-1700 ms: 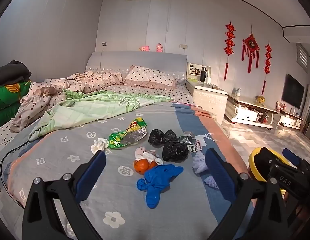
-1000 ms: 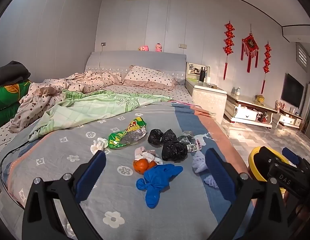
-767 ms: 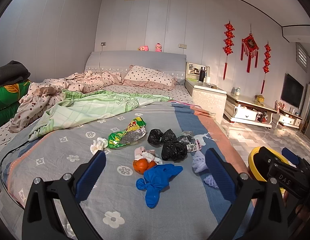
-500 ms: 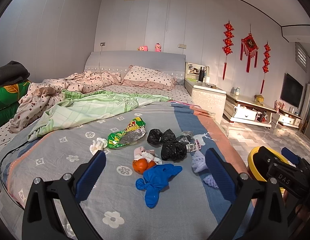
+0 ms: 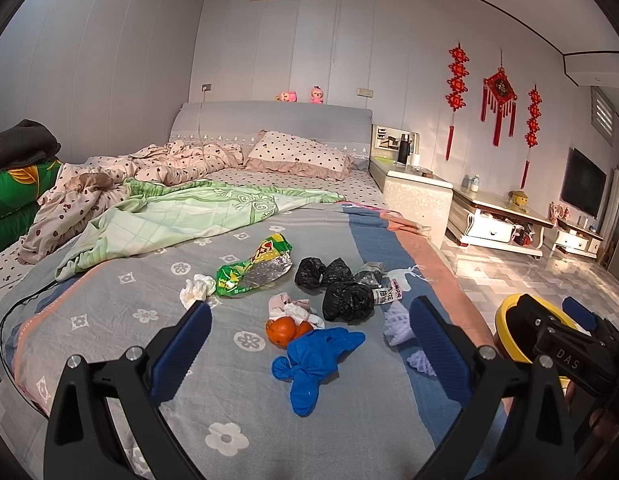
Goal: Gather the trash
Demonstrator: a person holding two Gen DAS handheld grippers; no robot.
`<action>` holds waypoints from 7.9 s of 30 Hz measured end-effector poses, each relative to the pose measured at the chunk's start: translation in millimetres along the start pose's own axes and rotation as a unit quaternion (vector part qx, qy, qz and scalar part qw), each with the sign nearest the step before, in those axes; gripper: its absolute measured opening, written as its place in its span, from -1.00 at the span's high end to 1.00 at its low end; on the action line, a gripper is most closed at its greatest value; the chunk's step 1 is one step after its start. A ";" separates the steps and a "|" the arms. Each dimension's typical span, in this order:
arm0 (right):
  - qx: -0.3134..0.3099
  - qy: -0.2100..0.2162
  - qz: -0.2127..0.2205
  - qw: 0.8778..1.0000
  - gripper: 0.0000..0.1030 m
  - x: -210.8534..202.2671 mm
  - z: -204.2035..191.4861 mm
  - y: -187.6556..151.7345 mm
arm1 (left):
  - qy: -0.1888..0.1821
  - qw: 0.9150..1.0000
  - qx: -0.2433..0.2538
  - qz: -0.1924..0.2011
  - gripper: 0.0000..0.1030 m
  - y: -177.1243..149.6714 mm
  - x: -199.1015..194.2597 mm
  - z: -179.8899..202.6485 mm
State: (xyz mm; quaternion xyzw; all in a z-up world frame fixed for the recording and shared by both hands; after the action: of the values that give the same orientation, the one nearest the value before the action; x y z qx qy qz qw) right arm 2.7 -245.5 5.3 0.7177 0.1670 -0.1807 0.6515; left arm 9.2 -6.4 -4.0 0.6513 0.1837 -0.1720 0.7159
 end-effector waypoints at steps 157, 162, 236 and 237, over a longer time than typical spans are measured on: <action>-0.033 0.187 -0.212 0.959 0.05 102.5 11.2 36.7 | -0.021 0.987 0.017 -0.161 0.56 68.3 172.5 -94.1; -0.020 0.182 -0.192 0.964 0.05 90.3 30.2 53.5 | -0.050 0.987 0.034 -0.151 0.56 79.8 157.3 -52.4; 0.210 -0.042 -0.191 0.958 -0.22 104.0 336.1 52.1 | -0.307 0.905 0.163 -0.244 -0.04 16.8 189.4 345.8; 0.212 -0.045 -0.191 0.958 -0.28 103.1 337.0 51.3 | -0.306 0.906 0.162 -0.243 -0.12 17.2 188.9 343.6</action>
State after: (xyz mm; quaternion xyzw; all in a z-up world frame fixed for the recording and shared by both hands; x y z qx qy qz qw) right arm 103.6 -585.4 -27.9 0.7851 0.2292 -0.3648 0.4449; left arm 196.0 -348.2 -52.1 0.6087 0.0776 -0.5590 0.5576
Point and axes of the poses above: each gripper's, at about its wrist camera, not at the fingertips, and x roughly the way its jaws point, z to its right, y to its top, the point moved 1 cm from there along x, roughly the way its jaws point, and after that the axes turned 5 degrees about -z, right-handed, at the moved point
